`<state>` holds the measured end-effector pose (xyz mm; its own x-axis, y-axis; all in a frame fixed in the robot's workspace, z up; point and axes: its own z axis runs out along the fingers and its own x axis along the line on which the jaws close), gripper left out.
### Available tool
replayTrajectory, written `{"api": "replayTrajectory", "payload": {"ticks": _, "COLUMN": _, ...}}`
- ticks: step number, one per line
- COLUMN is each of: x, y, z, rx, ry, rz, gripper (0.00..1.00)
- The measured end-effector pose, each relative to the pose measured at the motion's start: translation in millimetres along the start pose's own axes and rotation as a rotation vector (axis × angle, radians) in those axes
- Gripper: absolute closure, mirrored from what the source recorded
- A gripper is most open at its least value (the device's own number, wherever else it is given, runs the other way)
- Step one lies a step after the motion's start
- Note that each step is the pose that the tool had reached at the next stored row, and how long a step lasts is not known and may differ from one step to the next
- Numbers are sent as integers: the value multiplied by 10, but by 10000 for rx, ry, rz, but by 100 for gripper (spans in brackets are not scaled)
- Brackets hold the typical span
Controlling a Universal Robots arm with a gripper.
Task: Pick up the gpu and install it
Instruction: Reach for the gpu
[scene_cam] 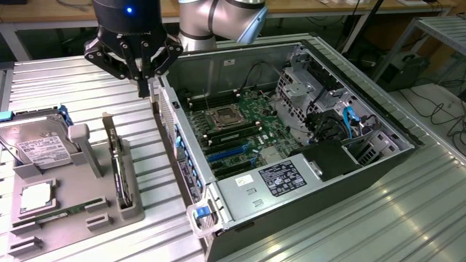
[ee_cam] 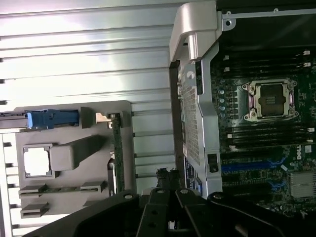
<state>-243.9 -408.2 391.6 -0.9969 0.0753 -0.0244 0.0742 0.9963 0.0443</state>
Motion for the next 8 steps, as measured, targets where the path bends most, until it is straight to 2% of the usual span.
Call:
{"api": "replayTrajectory", "payload": {"ticks": 5, "x": 66, "y": -9, "z": -1, "rx": -1, "ry": 0, "rz": -2, "gripper": 89}}
{"api": "replayTrajectory", "payload": {"ticks": 7, "x": 269, "y": -43, "z": -6, "rx": -1, "ry": 0, "rz": -10, "gripper": 89}}
{"api": "replayTrajectory", "payload": {"ticks": 8, "x": 306, "y": -52, "z": -7, "rx": -1, "ry": 0, "rz": -10, "gripper": 89}}
